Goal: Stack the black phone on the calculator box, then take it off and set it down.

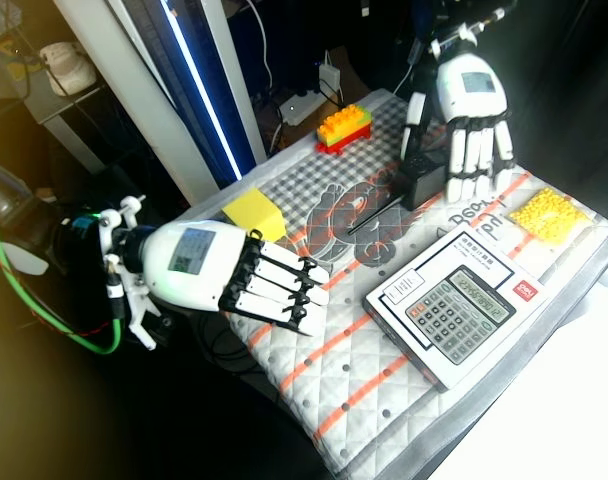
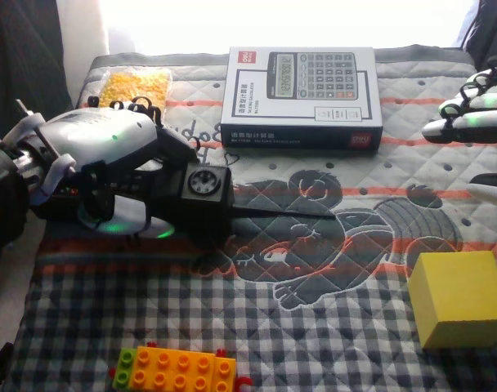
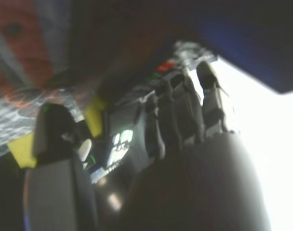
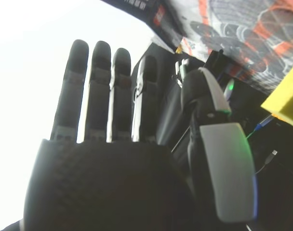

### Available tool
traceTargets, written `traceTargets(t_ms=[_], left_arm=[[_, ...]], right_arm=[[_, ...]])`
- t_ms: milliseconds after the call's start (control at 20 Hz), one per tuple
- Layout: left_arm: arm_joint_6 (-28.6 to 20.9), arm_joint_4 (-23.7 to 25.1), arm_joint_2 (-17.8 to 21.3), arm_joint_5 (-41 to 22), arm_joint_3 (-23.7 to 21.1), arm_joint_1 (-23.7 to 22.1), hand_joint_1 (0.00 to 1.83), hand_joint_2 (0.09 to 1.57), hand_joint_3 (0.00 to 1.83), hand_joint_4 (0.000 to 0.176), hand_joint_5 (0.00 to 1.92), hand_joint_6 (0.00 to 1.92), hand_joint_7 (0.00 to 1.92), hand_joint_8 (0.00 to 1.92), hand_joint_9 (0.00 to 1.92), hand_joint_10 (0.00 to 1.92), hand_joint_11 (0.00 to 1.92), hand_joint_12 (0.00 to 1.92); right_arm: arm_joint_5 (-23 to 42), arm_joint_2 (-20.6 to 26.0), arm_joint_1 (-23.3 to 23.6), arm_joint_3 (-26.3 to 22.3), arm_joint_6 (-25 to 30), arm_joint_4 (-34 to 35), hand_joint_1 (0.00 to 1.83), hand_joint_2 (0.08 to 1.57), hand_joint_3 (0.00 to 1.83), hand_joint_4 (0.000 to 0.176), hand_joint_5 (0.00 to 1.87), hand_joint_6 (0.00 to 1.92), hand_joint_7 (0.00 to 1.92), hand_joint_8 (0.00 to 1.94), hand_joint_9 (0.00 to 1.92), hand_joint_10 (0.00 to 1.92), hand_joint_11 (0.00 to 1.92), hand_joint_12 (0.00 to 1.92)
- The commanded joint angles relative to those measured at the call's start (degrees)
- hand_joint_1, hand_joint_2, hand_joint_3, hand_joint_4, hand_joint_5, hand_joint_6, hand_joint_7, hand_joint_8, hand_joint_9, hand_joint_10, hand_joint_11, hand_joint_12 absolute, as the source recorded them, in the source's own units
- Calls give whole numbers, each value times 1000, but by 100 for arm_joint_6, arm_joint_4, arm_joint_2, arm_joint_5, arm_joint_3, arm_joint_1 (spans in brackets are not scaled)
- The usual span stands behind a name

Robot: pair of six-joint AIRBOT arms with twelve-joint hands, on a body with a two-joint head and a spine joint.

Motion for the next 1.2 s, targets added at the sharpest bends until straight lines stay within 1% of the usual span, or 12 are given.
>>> traceTargets(t_ms=[0,50,100,150,300,550,650,700,750,800,950,1150], left_arm=[[41,-7,4,-487,43,-47,1218,1174,0,0,1008,967,729,1334,607,783,111,1278],[41,-49,-10,-500,59,-52,1215,1176,2,0,997,994,726,1337,586,848,116,1301],[41,-67,-19,-509,66,-55,1315,1176,0,0,938,1038,826,1234,665,1336,243,1352],[41,-96,-32,-542,74,-55,1335,1174,0,0,881,1104,862,1172,727,1409,338,1389],[39,-158,28,-821,2,-70,1368,1148,1,0,818,1086,890,1108,904,1299,736,1312],[-70,236,515,-1422,-507,-251,1375,1114,0,0,928,963,940,1029,940,1199,715,1301],[-259,420,553,-1573,-554,-350,1228,1114,0,3,944,994,1015,998,911,852,641,1455],[-328,484,545,-1613,-550,-406,1237,1099,0,0,978,923,1053,967,954,836,696,1485],[-336,530,502,-1673,-529,-514,1346,1088,1,0,974,904,1057,891,966,1093,741,1463],[-336,536,462,-1702,-499,-584,1378,1086,0,0,945,957,1062,828,991,1118,820,1391],[-342,557,283,-1663,-331,-900,1391,1048,0,0,990,889,1162,646,1113,976,924,1288],[-348,564,-183,-1268,177,-1429,1392,1060,0,0,960,974,1143,610,1072,992,949,1071]], right_arm=[[695,28,41,6,4,116,638,1308,0,56,570,4,523,4,530,7,397,326],[695,26,41,6,4,116,649,1306,0,56,573,0,527,0,537,1,420,298],[695,24,39,5,4,116,634,1309,1,56,570,0,520,0,529,1,427,287],[695,16,37,5,4,116,632,1306,0,54,571,1,525,3,533,3,425,283],[695,13,6,2,4,117,686,1306,0,54,568,2,531,3,546,6,450,289],[695,14,-2,-1,4,121,665,1302,0,44,584,5,549,5,548,2,434,280],[695,13,-4,-2,4,123,677,1302,0,28,593,4,558,5,553,3,437,283],[695,9,-4,-2,4,124,656,1305,1,37,590,2,555,2,548,1,435,281],[695,-1,-2,1,4,124,648,1305,1,42,593,3,557,3,549,1,432,279],[696,-7,-1,2,4,124,647,1303,0,47,590,1,557,2,544,0,423,276],[696,-37,2,19,4,123,695,1308,1,38,579,0,557,1,541,0,414,281],[696,-104,15,61,4,120,717,1313,1,43,573,0,563,2,560,4,433,298]])
